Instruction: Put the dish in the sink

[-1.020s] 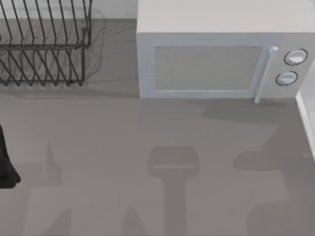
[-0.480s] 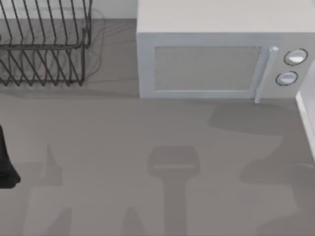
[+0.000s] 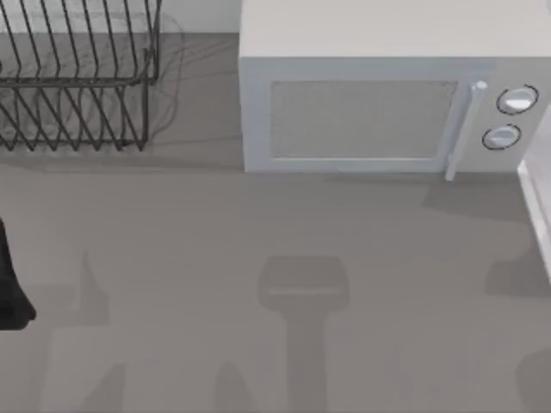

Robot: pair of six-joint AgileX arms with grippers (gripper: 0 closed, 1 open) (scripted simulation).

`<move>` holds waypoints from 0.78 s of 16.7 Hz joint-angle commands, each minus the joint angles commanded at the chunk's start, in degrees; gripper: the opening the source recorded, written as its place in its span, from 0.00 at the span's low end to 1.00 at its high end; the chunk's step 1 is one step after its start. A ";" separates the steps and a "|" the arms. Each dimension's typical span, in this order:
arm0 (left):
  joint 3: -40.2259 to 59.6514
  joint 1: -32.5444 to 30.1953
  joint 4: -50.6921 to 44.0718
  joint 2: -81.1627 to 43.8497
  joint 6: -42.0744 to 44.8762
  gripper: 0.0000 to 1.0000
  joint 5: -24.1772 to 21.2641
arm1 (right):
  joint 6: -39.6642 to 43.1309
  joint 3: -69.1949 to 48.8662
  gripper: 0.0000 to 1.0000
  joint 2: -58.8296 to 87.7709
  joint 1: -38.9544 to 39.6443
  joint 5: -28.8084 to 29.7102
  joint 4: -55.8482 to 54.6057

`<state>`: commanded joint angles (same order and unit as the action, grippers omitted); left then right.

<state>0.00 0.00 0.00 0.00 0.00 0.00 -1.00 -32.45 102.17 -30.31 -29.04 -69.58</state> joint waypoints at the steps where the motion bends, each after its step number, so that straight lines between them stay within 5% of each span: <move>1: 0.00 0.00 0.00 0.00 0.00 1.00 0.00 | 0.05 0.54 0.00 3.66 -0.07 0.04 -4.52; 7: 0.00 0.00 0.00 0.00 0.00 1.00 0.00 | 0.20 3.77 0.00 21.58 -0.02 0.64 -26.47; 13: 0.00 0.00 0.00 0.00 0.00 1.00 0.00 | 0.16 4.41 0.00 24.82 0.06 0.83 -29.78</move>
<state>0.00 0.00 0.00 0.00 0.00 0.00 -0.83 -28.04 126.99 -30.25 -28.21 -99.36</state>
